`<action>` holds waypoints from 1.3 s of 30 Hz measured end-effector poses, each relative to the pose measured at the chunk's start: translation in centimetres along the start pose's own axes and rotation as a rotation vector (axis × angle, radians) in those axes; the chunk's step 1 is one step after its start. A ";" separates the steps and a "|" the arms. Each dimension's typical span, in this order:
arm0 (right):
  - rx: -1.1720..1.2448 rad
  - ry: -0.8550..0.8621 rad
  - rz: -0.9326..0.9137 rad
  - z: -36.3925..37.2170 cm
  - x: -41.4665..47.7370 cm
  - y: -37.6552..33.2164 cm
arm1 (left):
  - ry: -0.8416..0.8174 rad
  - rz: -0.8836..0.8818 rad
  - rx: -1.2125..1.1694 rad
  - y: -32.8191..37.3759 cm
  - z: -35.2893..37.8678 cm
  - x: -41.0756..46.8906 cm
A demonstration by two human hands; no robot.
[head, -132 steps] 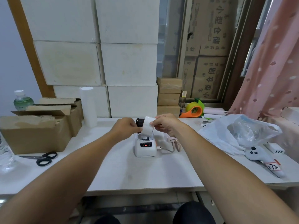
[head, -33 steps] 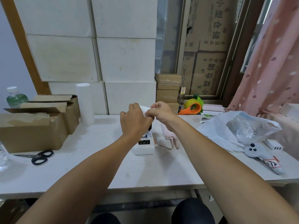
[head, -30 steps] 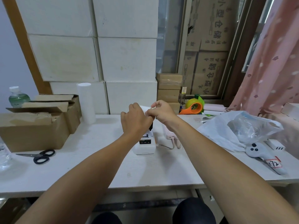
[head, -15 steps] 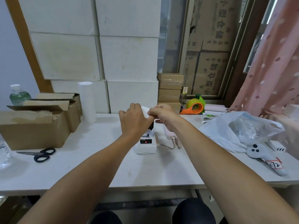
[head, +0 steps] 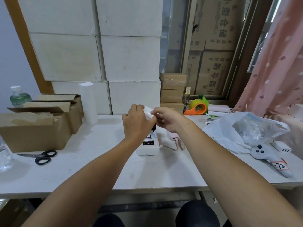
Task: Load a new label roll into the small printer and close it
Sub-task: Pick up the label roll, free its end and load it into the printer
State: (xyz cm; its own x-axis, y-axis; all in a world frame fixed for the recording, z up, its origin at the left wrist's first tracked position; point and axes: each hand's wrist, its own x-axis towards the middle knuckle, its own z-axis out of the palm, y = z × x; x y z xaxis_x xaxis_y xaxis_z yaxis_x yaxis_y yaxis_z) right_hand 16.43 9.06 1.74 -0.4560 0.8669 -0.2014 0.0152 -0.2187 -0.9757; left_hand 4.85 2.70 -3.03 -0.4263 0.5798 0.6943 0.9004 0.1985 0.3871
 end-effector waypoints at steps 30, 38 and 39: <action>-0.235 -0.029 -0.037 -2.5 2.0 2.3 | -0.523 -0.378 -0.286 -5.6 0.0 0.1; -0.248 -0.065 0.011 -2.7 2.2 3.6 | -0.670 -0.490 -0.223 -5.2 1.1 -0.2; -0.238 -0.063 0.016 -2.8 2.3 3.8 | -0.670 -0.499 -0.237 -5.2 1.3 -0.3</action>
State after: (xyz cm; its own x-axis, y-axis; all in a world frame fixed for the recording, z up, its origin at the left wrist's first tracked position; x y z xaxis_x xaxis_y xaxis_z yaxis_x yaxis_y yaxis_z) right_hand 17.92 11.44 -2.67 -0.5088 0.8327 -0.2185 0.2290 -0.1138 -0.9668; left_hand 0.40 2.49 -6.01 -0.5584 0.8270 -0.0654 0.5481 0.4270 0.7192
